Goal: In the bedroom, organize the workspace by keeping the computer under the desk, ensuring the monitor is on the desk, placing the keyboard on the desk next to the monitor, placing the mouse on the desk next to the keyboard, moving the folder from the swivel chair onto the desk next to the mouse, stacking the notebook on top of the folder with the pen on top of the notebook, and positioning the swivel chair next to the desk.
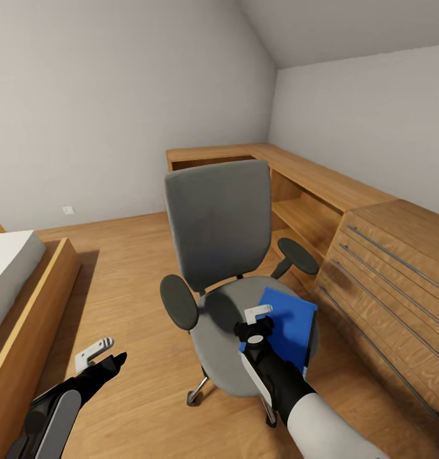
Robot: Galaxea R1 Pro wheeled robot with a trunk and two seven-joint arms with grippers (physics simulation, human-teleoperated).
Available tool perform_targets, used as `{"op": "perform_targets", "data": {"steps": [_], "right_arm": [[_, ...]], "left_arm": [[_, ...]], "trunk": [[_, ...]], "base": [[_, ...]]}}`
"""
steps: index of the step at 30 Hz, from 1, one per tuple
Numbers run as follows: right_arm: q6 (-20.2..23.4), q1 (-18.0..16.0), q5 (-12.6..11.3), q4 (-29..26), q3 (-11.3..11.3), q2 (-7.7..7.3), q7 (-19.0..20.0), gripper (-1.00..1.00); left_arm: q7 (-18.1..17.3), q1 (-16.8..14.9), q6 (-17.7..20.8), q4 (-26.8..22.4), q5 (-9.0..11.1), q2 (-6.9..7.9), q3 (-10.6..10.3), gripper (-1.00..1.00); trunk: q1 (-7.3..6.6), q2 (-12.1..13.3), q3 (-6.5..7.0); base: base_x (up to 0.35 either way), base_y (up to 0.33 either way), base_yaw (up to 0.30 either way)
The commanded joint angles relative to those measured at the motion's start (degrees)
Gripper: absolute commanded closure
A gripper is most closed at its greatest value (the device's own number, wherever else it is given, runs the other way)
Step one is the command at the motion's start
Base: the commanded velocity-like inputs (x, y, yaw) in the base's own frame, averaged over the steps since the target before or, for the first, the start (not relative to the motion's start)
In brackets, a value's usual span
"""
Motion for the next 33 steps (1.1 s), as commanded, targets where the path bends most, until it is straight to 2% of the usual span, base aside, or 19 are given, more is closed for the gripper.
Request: {"op": "perform_targets", "data": {"steps": [1, 10, 20, 33], "right_arm": [[0.3, 0.0, -0.9, 0.4, 0.0, 0.0, -0.4, -1.0], [0.3, 0.0, -0.9, 0.3, 0.1, 0.0, -0.4, -1.0], [0.3, 0.0, -0.9, 0.3, 0.1, 0.0, -0.4, -1.0], [0.3, 0.0, -0.9, 0.2, 0.0, 0.0, -0.4, -1.0]], "left_arm": [[0.5, 0.0, 0.2, -0.1, 0.6, 0.01, 0.0, -1.0], [0.5, 0.0, 0.2, -0.1, 0.6, 0.02, 0.0, -1.0], [0.5, 0.0, 0.1, -0.1, 0.7, -0.03, 0.0, -1.0], [0.6, 0.0, 0.1, -0.1, 0.6, -0.04, 0.0, -1.0]], "trunk": [[0.0, 0.0, -0.06], [0.0, 0.0, -0.06], [0.0, 0.0, -0.06], [-2.86, 5.2, 2.28]], "base": [[0.0, 0.0, 0.0], [-0.138, -0.095, 0.0], [-0.026, -0.019, 0.0], [0.0, 0.0, 0.0]]}}
